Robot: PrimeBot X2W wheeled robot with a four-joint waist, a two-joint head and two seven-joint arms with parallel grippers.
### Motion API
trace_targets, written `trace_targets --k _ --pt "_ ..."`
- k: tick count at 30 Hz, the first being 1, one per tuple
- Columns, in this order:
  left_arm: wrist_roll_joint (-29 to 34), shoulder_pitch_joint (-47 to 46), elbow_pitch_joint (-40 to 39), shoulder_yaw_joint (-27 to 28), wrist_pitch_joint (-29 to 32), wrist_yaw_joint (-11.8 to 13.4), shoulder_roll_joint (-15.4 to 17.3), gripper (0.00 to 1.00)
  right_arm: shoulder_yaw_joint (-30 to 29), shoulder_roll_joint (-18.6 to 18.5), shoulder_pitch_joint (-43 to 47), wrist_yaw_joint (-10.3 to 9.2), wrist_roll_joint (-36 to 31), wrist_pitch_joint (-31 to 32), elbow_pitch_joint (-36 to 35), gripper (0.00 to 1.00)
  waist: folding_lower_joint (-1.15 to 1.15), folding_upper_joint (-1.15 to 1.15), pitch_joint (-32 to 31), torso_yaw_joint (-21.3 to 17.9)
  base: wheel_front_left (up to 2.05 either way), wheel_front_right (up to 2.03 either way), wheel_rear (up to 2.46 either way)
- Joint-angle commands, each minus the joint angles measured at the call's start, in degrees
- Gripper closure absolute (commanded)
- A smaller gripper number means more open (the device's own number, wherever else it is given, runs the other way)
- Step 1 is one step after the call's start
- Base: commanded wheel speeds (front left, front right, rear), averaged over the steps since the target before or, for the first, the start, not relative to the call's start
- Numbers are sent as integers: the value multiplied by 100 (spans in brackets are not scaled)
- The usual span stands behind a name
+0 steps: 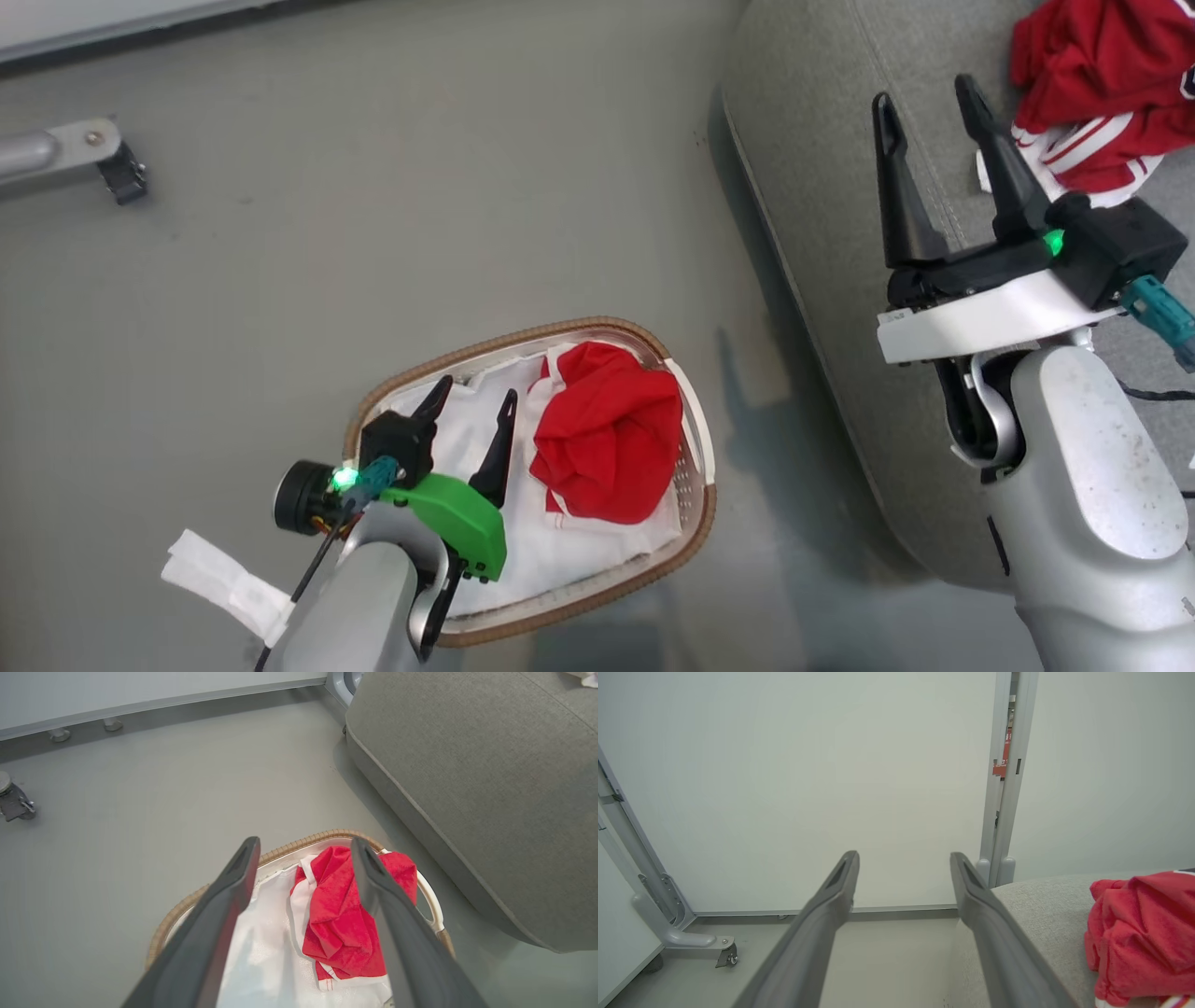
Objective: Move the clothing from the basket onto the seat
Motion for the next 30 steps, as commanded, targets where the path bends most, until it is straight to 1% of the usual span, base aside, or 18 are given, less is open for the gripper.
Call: trace_targets --k 1,4,9,12,20,24,30 --pt "35 -247 142 -79 -4 -16 42 0 -12 19 -136 -6 44 -25 -98 0 0 36 785 -528 0 0 0" --pt "57 -578 528 -274 -4 -25 45 0 -111 97 -264 -6 206 -25 -293 0 0 36 1098 -607 0 0 0" --pt "-30 -1138 1067 -846 -3 -24 46 0 -32 98 -448 -6 238 -25 -642 0 0 36 1566 -675 0 0 0" --pt "158 -1483 1408 -1149 -4 -25 64 0 -30 118 -596 -6 252 -25 -787 0 0 36 1833 -724 0 0 0" --pt "426 -2151 2177 -1735 -4 -26 62 0 -45 221 -838 -6 277 -25 -1040 0 0 36 2420 -791 0 0 0" --pt "527 -2416 2472 -1916 -4 -27 101 0 -53 242 -859 -6 247 -25 -1062 0 0 36 2649 -812 0 0 0" --pt "574 -2740 2688 -1923 -4 7 155 0 -90 262 -899 -6 257 -25 -1045 0 0 36 2890 -850 0 0 0"
